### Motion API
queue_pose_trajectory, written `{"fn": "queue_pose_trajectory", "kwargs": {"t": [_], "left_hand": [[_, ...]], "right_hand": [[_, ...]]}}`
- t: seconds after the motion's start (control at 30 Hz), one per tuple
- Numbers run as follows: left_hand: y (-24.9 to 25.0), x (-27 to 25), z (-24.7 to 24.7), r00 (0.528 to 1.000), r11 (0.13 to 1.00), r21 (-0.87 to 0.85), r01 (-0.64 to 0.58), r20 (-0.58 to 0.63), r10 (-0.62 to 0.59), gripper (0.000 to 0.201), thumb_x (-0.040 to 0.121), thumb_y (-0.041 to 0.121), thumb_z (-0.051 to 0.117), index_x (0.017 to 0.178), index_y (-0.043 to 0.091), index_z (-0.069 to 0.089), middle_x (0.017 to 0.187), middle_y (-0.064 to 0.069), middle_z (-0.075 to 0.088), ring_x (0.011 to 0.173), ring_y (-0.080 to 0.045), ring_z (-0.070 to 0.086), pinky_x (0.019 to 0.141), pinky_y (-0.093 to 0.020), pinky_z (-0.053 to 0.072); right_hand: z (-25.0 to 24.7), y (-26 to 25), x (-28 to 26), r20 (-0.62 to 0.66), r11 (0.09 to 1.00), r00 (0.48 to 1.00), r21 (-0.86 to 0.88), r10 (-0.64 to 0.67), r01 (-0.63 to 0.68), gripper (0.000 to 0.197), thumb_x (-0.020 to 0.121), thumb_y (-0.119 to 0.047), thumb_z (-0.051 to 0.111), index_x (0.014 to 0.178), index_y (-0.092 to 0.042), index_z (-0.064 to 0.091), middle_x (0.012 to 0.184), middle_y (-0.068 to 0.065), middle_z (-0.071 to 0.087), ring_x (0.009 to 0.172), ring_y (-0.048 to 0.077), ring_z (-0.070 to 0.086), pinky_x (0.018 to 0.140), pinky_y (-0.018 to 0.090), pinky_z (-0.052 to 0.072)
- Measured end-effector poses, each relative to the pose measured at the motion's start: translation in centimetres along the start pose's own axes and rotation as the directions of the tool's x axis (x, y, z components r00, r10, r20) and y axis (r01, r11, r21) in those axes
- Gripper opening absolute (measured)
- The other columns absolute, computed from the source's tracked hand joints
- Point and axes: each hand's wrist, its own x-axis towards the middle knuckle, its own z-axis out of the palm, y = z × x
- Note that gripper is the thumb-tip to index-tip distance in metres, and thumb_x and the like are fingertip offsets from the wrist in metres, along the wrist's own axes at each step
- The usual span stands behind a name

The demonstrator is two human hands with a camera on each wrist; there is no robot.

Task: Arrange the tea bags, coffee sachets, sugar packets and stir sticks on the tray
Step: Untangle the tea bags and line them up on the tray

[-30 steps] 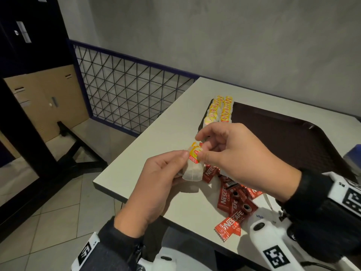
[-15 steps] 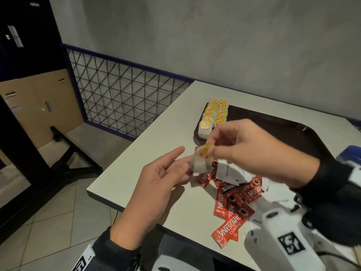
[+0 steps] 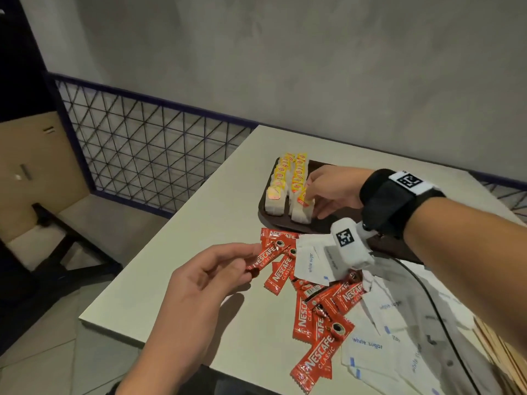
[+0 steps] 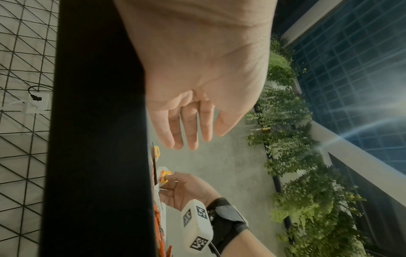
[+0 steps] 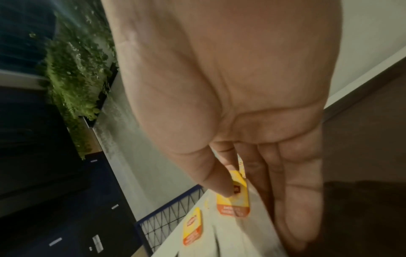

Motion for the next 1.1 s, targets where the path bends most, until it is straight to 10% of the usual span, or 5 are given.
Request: {"fn": "queue_pose_trajectory", "kwargs": {"t": [0.17,0.37,0.83,1.1], "left_hand": [[-0.5,0.4,-0.1,0.997,0.996,0.054,-0.072,0.004,0.072,0.023,0.081,0.031,0.072,0.098,0.022,0.082,0.108,-0.009,0.078,0.102,-0.036,0.071,0.094,-0.048,0.053],[-0.7,0.4,-0.1,0.995,0.992,0.076,-0.103,0.002,0.103,0.022,0.08,0.03,0.07,0.095,0.021,0.083,0.105,-0.009,0.078,0.097,-0.037,0.072,0.082,-0.032,0.058],[-0.7,0.3,0.1,0.988,0.977,0.152,-0.151,-0.012,0.154,0.032,0.07,0.046,0.068,0.09,0.025,0.083,0.104,-0.005,0.079,0.092,-0.023,0.074,0.078,-0.026,0.059],[-0.7,-0.1,0.9,0.983,0.969,0.184,-0.166,-0.043,0.177,0.017,0.078,0.019,0.066,0.084,0.023,0.082,0.099,-0.005,0.077,0.083,-0.027,0.076,0.077,-0.034,0.062]], "right_hand": [[-0.1,-0.3,1.1,-0.023,0.997,0.997,-0.019,0.076,-0.077,0.028,0.098,-0.009,0.062,0.125,-0.008,0.056,0.112,0.019,0.069,0.092,0.033,0.074,0.07,0.037,0.065],[0.2,0.1,0.7,0.024,0.995,0.995,0.021,0.097,-0.098,0.034,0.094,-0.013,0.07,0.125,-0.005,0.057,0.115,0.021,0.069,0.093,0.031,0.074,0.067,0.034,0.065],[0.9,0.7,0.0,0.004,0.989,0.998,0.133,0.068,-0.068,0.036,0.083,0.01,0.073,0.086,-0.016,0.05,0.115,0.017,0.066,0.106,0.033,0.068,0.091,0.043,0.06],[1.9,0.8,1.6,0.029,0.99,0.996,0.118,0.08,-0.083,0.078,0.075,0.009,0.08,0.137,-0.011,0.037,0.11,0.016,0.065,0.093,0.031,0.072,0.08,0.044,0.064]]}}
